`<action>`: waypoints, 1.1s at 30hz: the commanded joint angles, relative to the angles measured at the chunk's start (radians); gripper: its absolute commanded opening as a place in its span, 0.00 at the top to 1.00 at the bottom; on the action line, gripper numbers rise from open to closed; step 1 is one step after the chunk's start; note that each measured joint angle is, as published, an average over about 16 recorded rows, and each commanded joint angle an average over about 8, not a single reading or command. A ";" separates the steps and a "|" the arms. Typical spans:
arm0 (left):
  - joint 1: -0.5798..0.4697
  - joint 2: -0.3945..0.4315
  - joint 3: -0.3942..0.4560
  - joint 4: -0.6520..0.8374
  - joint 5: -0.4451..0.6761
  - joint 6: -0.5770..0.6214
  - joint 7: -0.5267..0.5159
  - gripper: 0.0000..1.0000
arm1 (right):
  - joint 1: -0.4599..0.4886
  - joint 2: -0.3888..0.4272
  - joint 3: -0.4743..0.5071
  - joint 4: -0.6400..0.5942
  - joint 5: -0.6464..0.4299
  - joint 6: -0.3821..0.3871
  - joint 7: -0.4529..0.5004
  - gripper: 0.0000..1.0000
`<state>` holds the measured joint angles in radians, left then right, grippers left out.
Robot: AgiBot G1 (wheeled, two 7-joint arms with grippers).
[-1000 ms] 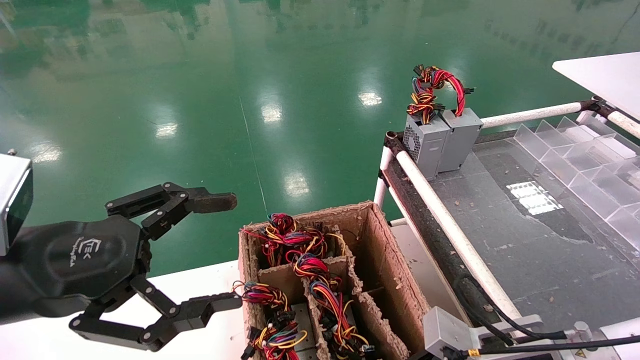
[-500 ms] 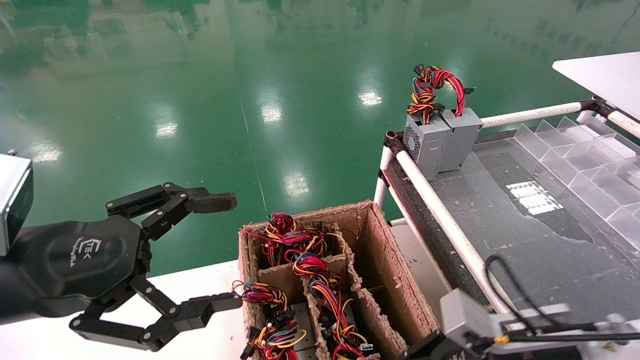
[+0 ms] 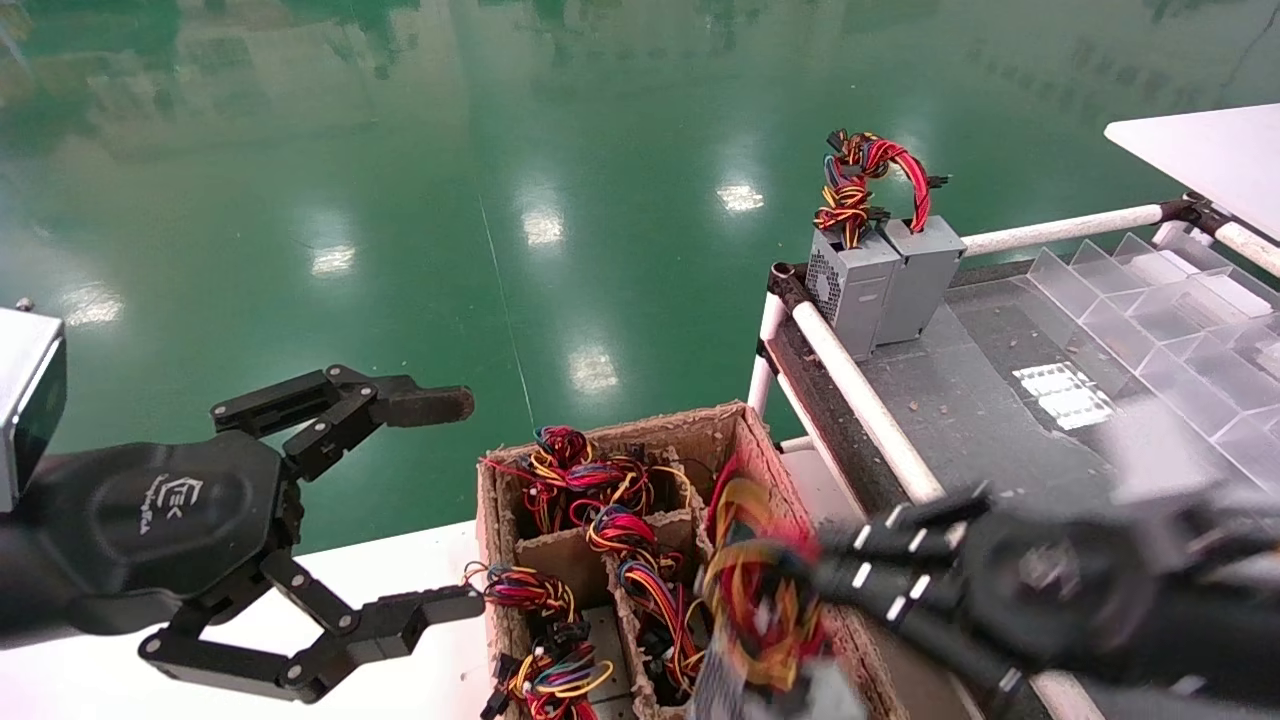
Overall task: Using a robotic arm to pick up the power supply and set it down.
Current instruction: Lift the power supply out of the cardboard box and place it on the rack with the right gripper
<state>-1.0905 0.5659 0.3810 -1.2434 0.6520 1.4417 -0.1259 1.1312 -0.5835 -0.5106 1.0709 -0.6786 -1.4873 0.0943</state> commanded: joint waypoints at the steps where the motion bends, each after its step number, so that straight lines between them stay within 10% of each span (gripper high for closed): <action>1: 0.000 0.000 0.000 0.000 0.000 0.000 0.000 0.00 | -0.007 0.019 0.030 0.001 0.044 0.007 -0.018 1.00; 20: 0.000 0.000 0.000 0.000 0.000 0.000 0.000 0.00 | 0.085 0.112 0.135 -0.213 0.011 0.168 -0.188 1.00; 33: 0.000 0.000 0.000 0.000 0.000 0.000 0.000 0.00 | 0.103 0.138 0.119 -0.405 -0.054 0.131 -0.271 1.00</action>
<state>-1.0905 0.5659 0.3811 -1.2434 0.6519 1.4417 -0.1259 1.2406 -0.4510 -0.3944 0.6712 -0.7375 -1.3538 -0.1725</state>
